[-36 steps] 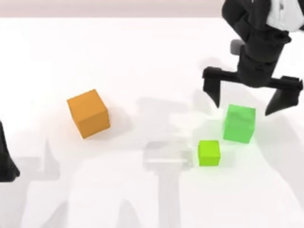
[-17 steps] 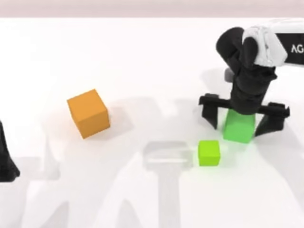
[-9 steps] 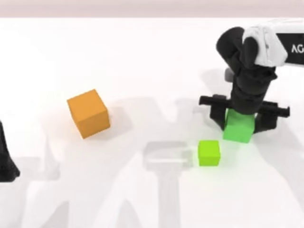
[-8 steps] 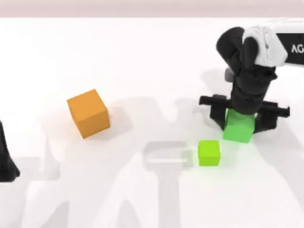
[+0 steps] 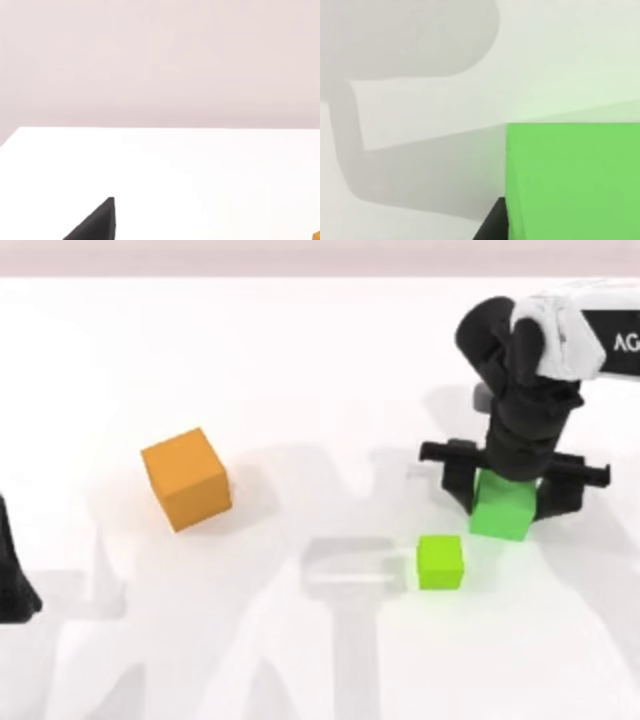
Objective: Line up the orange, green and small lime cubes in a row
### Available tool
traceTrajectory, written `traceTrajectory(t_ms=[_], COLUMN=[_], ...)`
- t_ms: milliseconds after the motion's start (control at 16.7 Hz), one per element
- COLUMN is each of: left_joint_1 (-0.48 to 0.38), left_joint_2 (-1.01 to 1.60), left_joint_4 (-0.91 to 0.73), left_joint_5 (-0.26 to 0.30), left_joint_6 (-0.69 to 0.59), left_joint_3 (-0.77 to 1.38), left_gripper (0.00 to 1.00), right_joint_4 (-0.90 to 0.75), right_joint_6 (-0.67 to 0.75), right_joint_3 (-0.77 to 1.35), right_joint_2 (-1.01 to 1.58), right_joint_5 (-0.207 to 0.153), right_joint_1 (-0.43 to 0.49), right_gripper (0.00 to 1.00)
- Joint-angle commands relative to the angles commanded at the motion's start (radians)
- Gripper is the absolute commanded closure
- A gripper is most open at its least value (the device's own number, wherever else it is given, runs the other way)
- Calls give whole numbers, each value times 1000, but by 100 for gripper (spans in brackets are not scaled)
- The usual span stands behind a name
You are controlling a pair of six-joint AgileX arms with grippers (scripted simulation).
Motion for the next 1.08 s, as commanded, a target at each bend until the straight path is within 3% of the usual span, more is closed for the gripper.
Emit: traceTrajectory(t_ms=[540,840,1080], left_joint_1=[0,0,0], left_joint_2=[0,0,0], left_joint_4=[0,0,0], left_joint_5=[0,0,0], left_joint_6=[0,0,0], left_joint_3=[0,0,0], left_gripper=[0,0,0], right_joint_4=[-231,-240,-277], right_joint_6=[-2,1,47], right_joint_3=[153,161,207], right_joint_2=[-75,-76,-59], right_joint_5=[0,-1,1], right_joint_1=[9,7,115], right_gripper=[100,100,100])
